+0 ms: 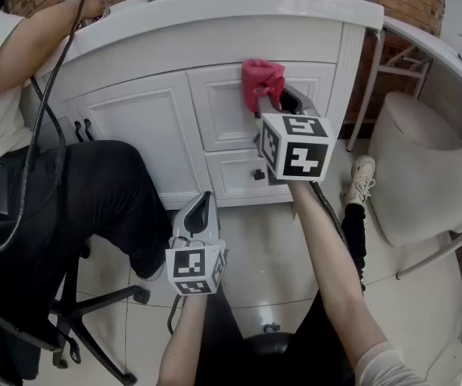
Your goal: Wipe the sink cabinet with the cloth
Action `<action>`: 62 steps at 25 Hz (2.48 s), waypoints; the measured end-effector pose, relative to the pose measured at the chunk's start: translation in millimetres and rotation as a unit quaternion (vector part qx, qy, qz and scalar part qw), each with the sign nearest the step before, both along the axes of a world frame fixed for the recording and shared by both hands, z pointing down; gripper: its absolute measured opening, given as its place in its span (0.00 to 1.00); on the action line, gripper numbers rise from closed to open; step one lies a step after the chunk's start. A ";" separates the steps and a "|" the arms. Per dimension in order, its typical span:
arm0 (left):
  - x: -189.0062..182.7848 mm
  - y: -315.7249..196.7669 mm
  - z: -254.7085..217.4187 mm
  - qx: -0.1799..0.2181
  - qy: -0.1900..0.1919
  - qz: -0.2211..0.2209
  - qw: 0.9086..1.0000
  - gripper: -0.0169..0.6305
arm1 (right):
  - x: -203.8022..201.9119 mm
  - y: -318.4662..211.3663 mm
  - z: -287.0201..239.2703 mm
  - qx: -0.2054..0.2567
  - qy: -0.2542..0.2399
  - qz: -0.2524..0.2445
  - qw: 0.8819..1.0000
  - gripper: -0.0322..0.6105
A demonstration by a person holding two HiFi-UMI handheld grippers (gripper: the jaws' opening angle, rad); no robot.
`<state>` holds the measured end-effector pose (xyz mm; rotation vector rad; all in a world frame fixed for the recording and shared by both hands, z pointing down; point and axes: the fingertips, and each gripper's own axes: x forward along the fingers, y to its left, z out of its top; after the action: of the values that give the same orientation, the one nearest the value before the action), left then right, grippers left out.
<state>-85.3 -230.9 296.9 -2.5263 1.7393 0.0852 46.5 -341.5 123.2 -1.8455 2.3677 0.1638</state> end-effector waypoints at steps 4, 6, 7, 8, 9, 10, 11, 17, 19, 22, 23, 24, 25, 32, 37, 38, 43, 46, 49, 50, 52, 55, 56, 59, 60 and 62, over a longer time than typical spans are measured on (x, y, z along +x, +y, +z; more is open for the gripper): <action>23.1 -0.6 1.4 -0.003 0.008 -0.002 1.000 0.05 | 82.0 -0.4 2.7 -0.009 -0.007 0.038 0.999 0.16; 32.9 -2.1 -1.0 -0.001 0.013 -0.003 1.000 0.05 | 114.7 -0.9 3.9 -0.016 -0.010 0.054 0.998 0.16; 37.0 -2.9 -3.5 0.000 0.017 -0.003 1.000 0.05 | 128.0 -1.1 4.1 -0.019 -0.010 0.064 0.998 0.16; 40.7 -3.6 -6.7 0.002 0.021 -0.002 1.000 0.05 | 139.0 -1.3 4.0 -0.022 -0.009 0.072 0.997 0.15; 44.1 -3.6 -10.4 0.005 0.023 0.000 1.000 0.05 | 147.4 -1.3 3.6 -0.024 -0.008 0.080 0.996 0.15; 46.9 -2.9 -13.8 0.008 0.024 0.001 1.000 0.05 | 152.3 -0.4 2.6 -0.025 -0.008 0.084 0.996 0.15; 48.4 -1.5 -16.2 0.011 0.023 0.002 1.000 0.05 | 153.0 1.9 1.1 -0.025 -0.009 0.084 0.996 0.15; 30.3 1.4 -12.6 0.007 0.026 -0.013 1.000 0.05 | 58.2 30.9 -0.1 -0.009 -0.045 -0.019 0.999 0.15; 24.0 4.7 -8.3 0.003 0.028 -0.015 0.999 0.05 | 7.3 31.3 12.6 -0.023 -0.049 -0.062 0.997 0.15; 14.4 9.9 0.2 -0.005 0.034 -0.017 0.999 0.05 | -55.7 25.0 40.2 -0.054 -0.046 -0.105 0.992 0.15; 10.3 11.1 3.3 -0.007 0.034 -0.018 0.999 0.05 | -73.1 22.7 48.8 -0.062 -0.040 -0.116 0.991 0.15; 5.3 12.2 6.4 -0.009 0.035 -0.019 0.999 0.05 | -89.3 20.3 56.2 -0.067 -0.028 -0.125 0.990 0.15; -0.4 12.8 9.7 -0.011 0.036 -0.021 0.999 0.05 | -103.7 17.8 62.6 -0.069 -0.011 -0.132 0.989 0.15; -25.8 4.0 24.7 -0.026 0.048 -0.034 0.998 0.05 | -103.0 -4.6 81.2 -0.088 -0.007 -0.132 0.987 0.15; -8.6 -1.0 32.9 -0.034 0.055 -0.027 0.998 0.05 | -28.5 6.1 70.6 -0.074 -0.045 -0.100 0.991 0.15; -2.1 -1.6 33.4 -0.034 0.054 -0.022 0.998 0.05 | -16.7 7.7 70.0 -0.072 -0.042 -0.097 0.992 0.15; 29.9 -0.1 28.1 -0.028 0.047 0.001 0.999 0.05 | 65.1 -7.5 79.4 -0.077 -0.020 -0.005 0.997 0.14; 41.0 3.1 26.6 -0.026 0.040 0.009 0.999 0.05 | 96.0 -4.0 83.5 -0.079 -0.013 0.007 0.997 0.15; 44.0 4.7 25.9 -0.026 0.039 0.008 0.999 0.05 | 119.0 0.3 86.1 -0.077 -0.030 0.040 0.996 0.15; 44.8 5.9 26.1 -0.026 0.036 0.010 0.999 0.05 | 131.1 1.4 88.6 -0.079 -0.049 0.059 0.994 0.15; 43.1 7.2 27.1 -0.025 0.036 0.011 0.999 0.05 | 150.4 5.8 93.5 -0.082 -0.077 0.095 0.989 0.15; 31.5 5.4 30.2 -0.027 0.051 0.000 0.998 0.05 | 125.4 17.3 92.8 -0.075 -0.089 0.078 0.990 0.15; 26.9 4.9 32.3 -0.029 0.053 -0.003 0.998 0.05 | 101.6 20.6 92.9 -0.071 -0.080 0.056 0.993 0.14; 13.8 7.3 39.2 -0.037 0.054 -0.011 0.998 0.05 | 14.6 25.1 106.3 -0.076 -0.050 -0.018 0.996 0.15; 9.2 8.6 40.9 -0.039 0.057 -0.013 0.998 0.05 | -13.0 25.4 114.5 -0.083 -0.045 -0.042 0.995 0.15; -0.2 10.7 44.2 -0.043 0.060 -0.019 0.997 0.05 | -62.4 25.6 131.7 -0.100 -0.043 -0.085 0.990 0.15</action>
<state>-85.6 -220.2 341.1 -2.5971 1.8723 0.1673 -15.9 -315.9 254.9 -1.6787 2.5445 -0.1750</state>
